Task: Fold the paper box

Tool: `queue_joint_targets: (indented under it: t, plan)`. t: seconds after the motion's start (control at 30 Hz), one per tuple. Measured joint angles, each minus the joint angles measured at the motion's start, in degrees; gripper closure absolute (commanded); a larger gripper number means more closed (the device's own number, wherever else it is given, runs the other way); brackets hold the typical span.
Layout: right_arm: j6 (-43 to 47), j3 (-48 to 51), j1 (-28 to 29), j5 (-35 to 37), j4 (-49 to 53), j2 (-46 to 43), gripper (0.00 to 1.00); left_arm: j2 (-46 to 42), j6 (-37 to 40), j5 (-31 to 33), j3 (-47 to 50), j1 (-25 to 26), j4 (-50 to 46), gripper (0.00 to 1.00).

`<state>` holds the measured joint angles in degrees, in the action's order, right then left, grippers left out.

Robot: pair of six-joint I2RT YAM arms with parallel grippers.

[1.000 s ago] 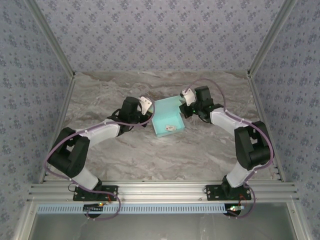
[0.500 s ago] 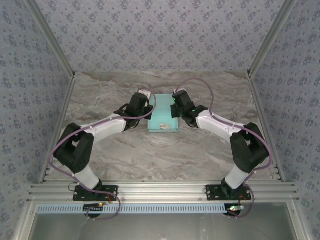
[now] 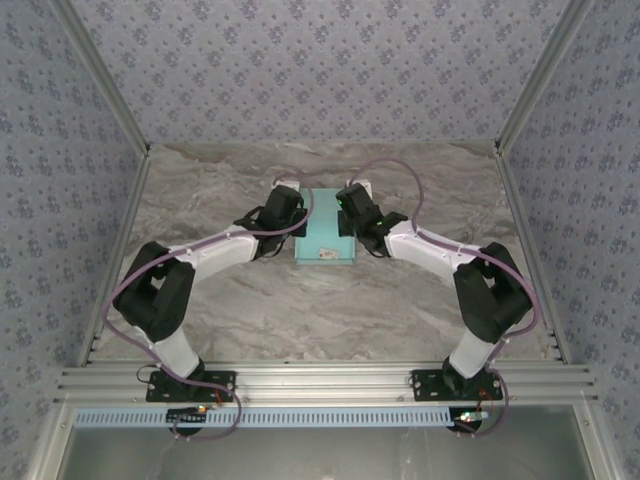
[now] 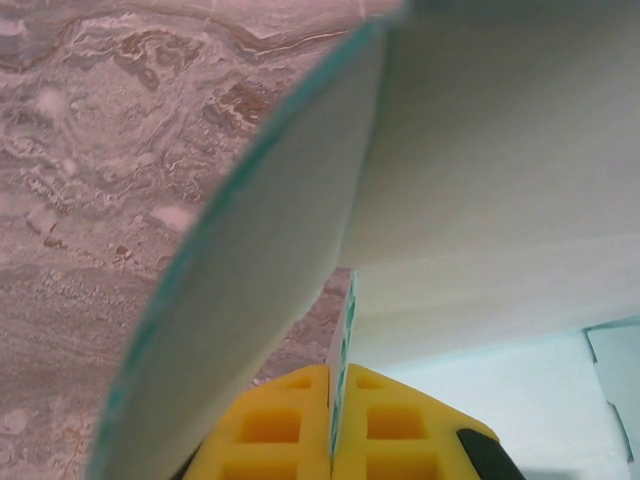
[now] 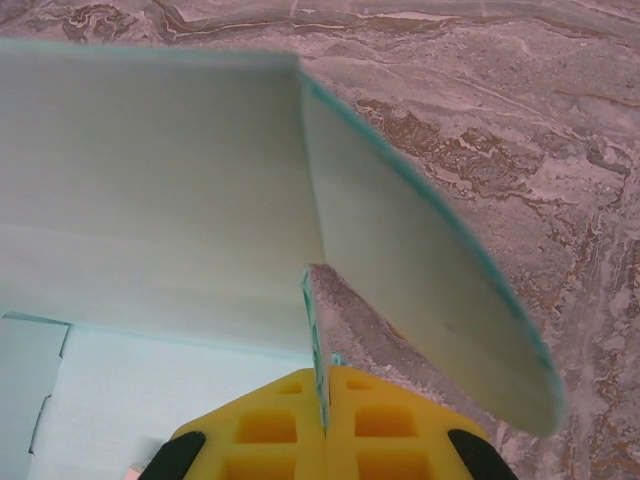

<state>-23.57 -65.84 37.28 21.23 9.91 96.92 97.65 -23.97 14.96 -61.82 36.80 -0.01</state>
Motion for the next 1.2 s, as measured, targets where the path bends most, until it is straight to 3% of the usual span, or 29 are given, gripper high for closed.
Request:
queue_joint_targets:
  t: [0.43,1.2]
  plan:
    - [-2.78,0.72,0.26,4.59,-8.26,1.81,1.0,2.47,-8.7,12.94,0.96,3.93,7.69,1.0]
    - [-0.63,22.88,3.28,6.29,-36.11,-3.21,0.99,5.2,-2.8,29.42,20.09,13.62,42.32,1.0]
